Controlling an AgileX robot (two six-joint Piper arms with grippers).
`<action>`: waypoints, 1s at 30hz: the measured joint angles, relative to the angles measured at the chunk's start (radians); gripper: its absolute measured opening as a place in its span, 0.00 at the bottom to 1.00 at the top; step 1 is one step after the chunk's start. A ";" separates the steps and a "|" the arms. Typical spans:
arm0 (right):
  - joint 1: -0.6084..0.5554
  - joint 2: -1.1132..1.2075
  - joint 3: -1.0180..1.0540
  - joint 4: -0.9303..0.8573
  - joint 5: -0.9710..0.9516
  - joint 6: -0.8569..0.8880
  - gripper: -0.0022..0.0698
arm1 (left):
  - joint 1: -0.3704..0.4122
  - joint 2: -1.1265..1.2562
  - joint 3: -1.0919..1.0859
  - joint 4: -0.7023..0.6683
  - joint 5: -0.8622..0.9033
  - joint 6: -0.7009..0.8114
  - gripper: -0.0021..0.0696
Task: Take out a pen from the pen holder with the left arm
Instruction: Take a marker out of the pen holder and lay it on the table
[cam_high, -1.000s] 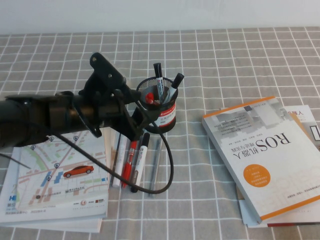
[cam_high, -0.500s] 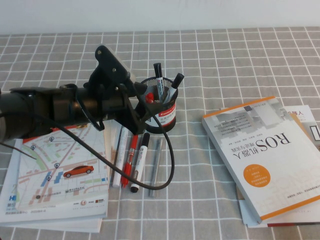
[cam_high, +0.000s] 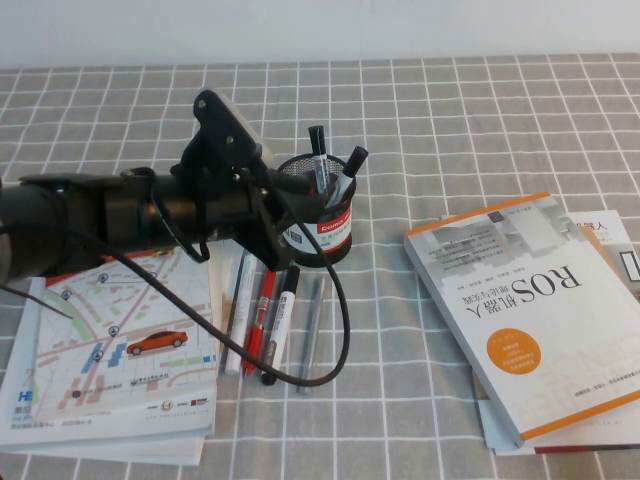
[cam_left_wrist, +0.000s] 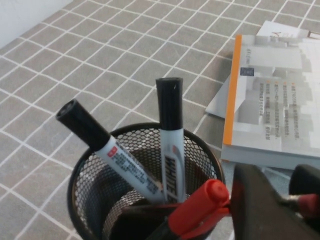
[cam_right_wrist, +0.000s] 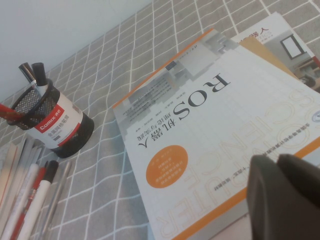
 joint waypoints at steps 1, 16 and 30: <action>0.000 0.000 0.000 0.000 0.000 0.000 0.01 | 0.000 0.000 0.000 0.000 0.000 0.003 0.17; 0.000 0.000 0.000 0.000 0.000 0.000 0.01 | 0.000 -0.037 -0.044 0.002 -0.004 0.005 0.07; 0.000 0.000 0.000 0.000 0.000 0.000 0.01 | 0.000 -0.133 -0.152 0.050 -0.021 -0.248 0.07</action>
